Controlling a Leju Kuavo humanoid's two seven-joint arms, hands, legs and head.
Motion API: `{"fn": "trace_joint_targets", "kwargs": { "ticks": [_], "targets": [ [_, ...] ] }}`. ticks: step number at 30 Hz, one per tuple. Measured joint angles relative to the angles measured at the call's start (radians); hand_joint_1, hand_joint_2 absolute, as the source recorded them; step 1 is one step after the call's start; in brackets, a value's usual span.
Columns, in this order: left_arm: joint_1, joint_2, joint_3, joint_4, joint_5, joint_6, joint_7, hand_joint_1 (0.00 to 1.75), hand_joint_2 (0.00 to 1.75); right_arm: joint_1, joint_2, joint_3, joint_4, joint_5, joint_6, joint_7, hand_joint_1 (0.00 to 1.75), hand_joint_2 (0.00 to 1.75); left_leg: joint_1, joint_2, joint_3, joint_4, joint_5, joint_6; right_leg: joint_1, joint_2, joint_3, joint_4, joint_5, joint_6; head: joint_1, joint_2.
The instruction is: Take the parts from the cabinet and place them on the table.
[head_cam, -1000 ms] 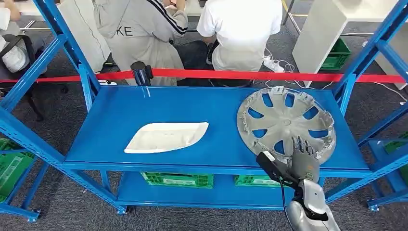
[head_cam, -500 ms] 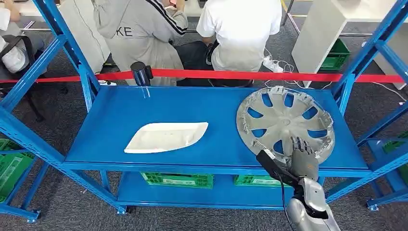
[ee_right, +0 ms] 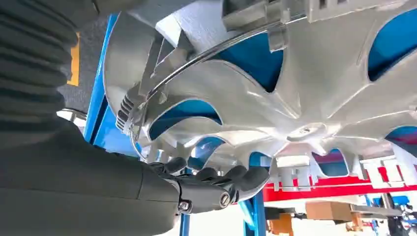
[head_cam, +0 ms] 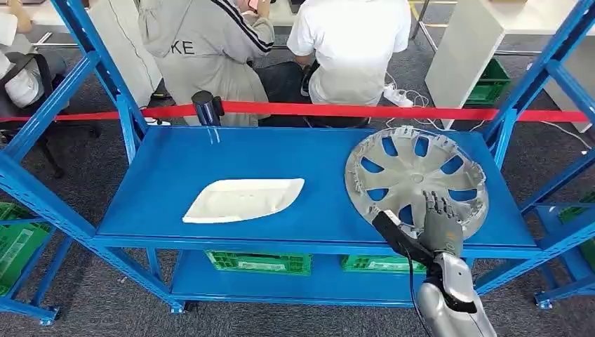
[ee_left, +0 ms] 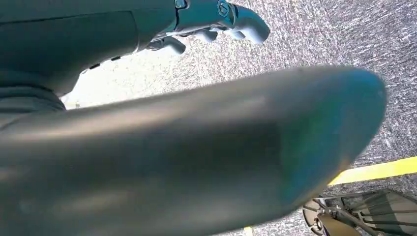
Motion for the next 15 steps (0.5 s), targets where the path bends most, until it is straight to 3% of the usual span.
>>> {"fn": "trace_joint_targets", "kwargs": {
  "ticks": [15],
  "targets": [
    [0.0,0.0,0.0,0.0,0.0,0.0,0.0,0.0,0.0,0.002,0.003,0.001,0.0,-0.026,0.006,-0.005,1.75,1.75,0.0,-0.001,0.0,0.0,0.001,0.0,0.0,0.0,0.0,0.0,0.001,0.001,0.0,0.0]
  ]
}}
